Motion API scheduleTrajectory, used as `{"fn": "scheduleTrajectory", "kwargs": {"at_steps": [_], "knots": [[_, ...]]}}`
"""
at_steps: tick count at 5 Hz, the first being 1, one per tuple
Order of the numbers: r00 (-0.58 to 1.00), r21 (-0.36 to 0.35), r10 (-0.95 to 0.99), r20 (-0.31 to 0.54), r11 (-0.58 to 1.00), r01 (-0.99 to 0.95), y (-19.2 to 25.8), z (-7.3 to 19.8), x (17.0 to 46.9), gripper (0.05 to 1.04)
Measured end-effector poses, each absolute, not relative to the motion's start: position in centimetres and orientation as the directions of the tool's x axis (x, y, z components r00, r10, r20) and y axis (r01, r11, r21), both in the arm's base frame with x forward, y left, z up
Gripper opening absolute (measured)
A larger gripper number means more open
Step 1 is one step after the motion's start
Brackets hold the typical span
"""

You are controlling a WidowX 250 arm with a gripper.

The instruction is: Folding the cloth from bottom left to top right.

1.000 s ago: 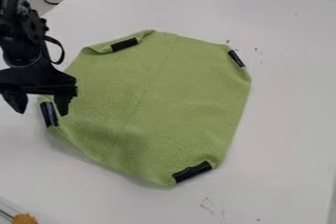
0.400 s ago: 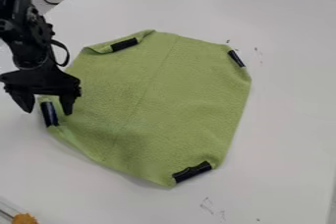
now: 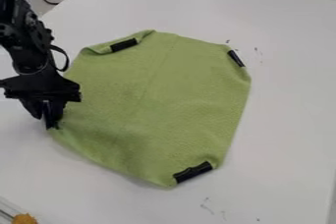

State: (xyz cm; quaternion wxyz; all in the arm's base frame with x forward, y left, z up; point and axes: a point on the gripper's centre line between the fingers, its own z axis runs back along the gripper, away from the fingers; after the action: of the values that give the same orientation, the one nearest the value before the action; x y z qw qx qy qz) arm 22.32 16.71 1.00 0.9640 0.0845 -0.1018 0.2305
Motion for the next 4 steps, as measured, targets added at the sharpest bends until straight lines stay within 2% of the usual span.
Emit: {"fn": "scheduleTrajectory", "kwargs": {"at_steps": [1, 2, 3, 4], "knots": [[0.868, 0.116, 0.44, 0.231, 0.873, -0.473, 16.7, 1.0, 22.2, 0.175], [0.878, 0.151, 0.412, 0.246, 0.878, -0.454, 16.0, 2.7, 22.9, 0.078], [0.876, 0.202, 0.373, 0.304, 0.874, -0.442, 15.1, 6.0, 24.6, 0.067], [0.892, 0.247, 0.326, 0.312, 0.879, -0.408, 12.2, 8.5, 27.7, 0.067]]}}
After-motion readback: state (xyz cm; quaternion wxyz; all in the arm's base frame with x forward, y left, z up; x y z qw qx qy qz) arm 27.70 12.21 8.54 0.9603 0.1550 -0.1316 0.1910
